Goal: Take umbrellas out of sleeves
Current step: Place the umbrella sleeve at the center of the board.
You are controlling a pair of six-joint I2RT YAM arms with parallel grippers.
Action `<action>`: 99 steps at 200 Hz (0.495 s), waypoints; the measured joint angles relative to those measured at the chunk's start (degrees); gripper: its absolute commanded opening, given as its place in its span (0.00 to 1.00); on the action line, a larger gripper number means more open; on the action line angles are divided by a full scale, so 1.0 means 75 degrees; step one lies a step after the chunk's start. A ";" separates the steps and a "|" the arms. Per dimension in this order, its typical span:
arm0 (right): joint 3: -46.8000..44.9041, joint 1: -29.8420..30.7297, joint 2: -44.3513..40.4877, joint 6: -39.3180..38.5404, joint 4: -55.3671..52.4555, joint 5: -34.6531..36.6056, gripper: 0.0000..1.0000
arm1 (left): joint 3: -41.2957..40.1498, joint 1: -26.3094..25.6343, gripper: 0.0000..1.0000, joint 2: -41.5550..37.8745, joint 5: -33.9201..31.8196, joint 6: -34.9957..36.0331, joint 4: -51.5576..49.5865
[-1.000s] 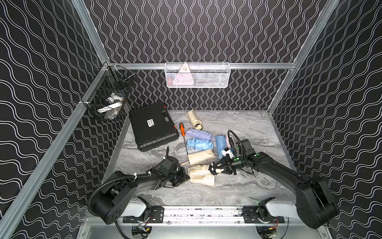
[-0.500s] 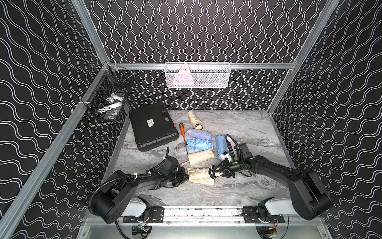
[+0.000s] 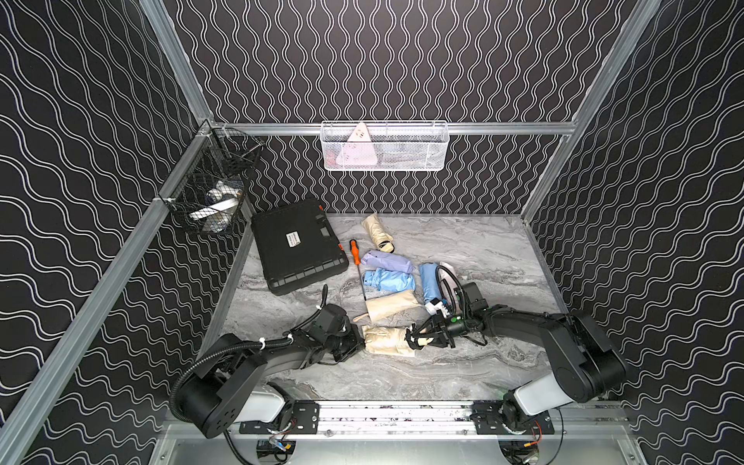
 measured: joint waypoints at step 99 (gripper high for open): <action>0.0154 0.0061 0.0254 -0.0230 -0.0784 0.0842 0.87 | 0.0003 -0.0012 0.00 0.0061 -0.0009 0.0000 0.0227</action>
